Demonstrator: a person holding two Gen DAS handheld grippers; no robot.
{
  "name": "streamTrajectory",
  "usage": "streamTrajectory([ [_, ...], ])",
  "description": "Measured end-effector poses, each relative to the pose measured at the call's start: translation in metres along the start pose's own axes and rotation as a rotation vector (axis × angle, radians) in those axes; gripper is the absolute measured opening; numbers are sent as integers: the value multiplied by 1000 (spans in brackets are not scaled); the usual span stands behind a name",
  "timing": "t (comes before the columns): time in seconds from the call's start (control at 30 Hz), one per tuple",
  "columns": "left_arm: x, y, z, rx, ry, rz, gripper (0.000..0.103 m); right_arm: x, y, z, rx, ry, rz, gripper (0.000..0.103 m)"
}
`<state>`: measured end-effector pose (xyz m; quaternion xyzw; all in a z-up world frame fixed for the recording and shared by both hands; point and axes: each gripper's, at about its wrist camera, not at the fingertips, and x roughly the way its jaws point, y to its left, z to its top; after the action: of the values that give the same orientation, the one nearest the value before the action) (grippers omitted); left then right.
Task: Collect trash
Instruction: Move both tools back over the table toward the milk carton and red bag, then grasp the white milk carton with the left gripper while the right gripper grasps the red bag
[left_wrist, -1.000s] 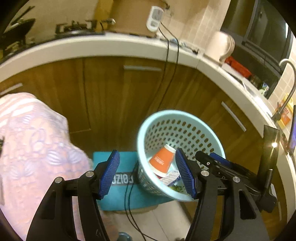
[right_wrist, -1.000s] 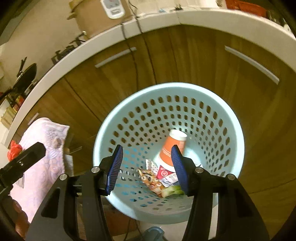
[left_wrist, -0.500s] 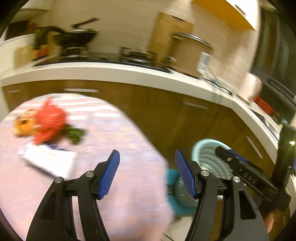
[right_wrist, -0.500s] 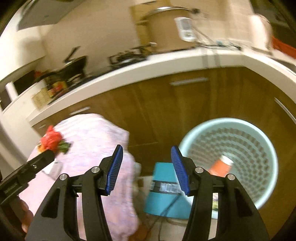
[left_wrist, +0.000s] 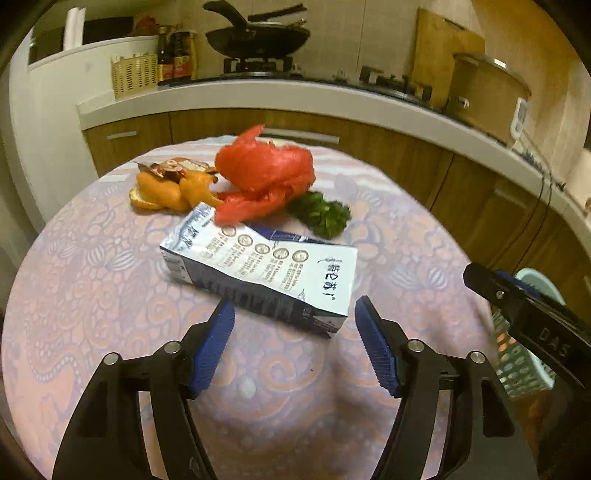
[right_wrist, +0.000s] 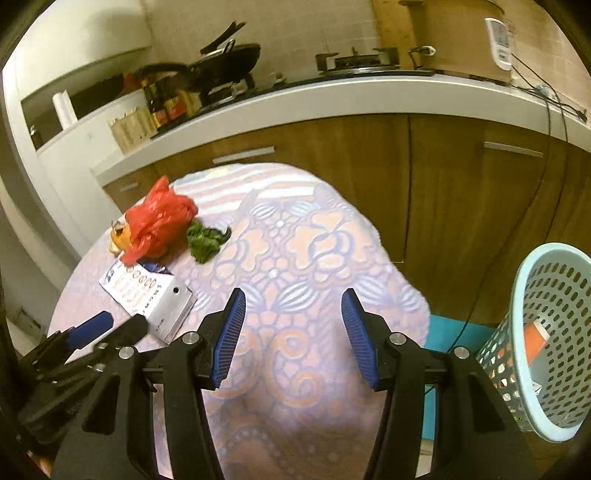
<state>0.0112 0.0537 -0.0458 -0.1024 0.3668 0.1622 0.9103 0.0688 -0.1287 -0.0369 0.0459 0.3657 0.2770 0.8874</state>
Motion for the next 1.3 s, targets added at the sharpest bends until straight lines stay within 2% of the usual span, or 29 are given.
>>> streamTrajectory([
  [0.1,10,-8,1,21,12,9,68,2,1,-2,-2,8,-3,51],
  [0.2,15,-4,-1,34,26,53,69,2,-1,-1,1,11,-9,51],
  [0.5,-21,77,-15,-87,3,165,70,5,9,-2,-12,18,18,51],
  [0.6,-29,110,-19,-175,8,178,68,8,19,-3,-29,24,35,51],
  [0.67,-34,117,-19,-203,-3,164,68,8,28,-3,-53,26,40,51],
  [0.73,-38,117,-15,-225,-18,90,70,7,35,-1,-74,23,44,51],
  [0.8,-38,110,-8,-217,-28,36,79,7,42,3,-96,17,44,51],
  [0.9,-24,96,6,-181,-29,77,81,7,54,14,-128,5,51,51],
  [1.03,14,92,19,-148,61,157,82,9,76,33,-201,-19,80,51],
  [1.13,26,98,20,-170,85,145,82,15,94,45,-250,-31,109,51],
  [1.2,28,100,20,-168,79,134,78,20,107,52,-285,-37,120,56],
  [1.23,29,100,20,-156,72,131,62,24,114,55,-300,-39,129,60],
  [1.3,29,104,19,-153,62,119,58,34,126,62,-318,-35,148,66],
])
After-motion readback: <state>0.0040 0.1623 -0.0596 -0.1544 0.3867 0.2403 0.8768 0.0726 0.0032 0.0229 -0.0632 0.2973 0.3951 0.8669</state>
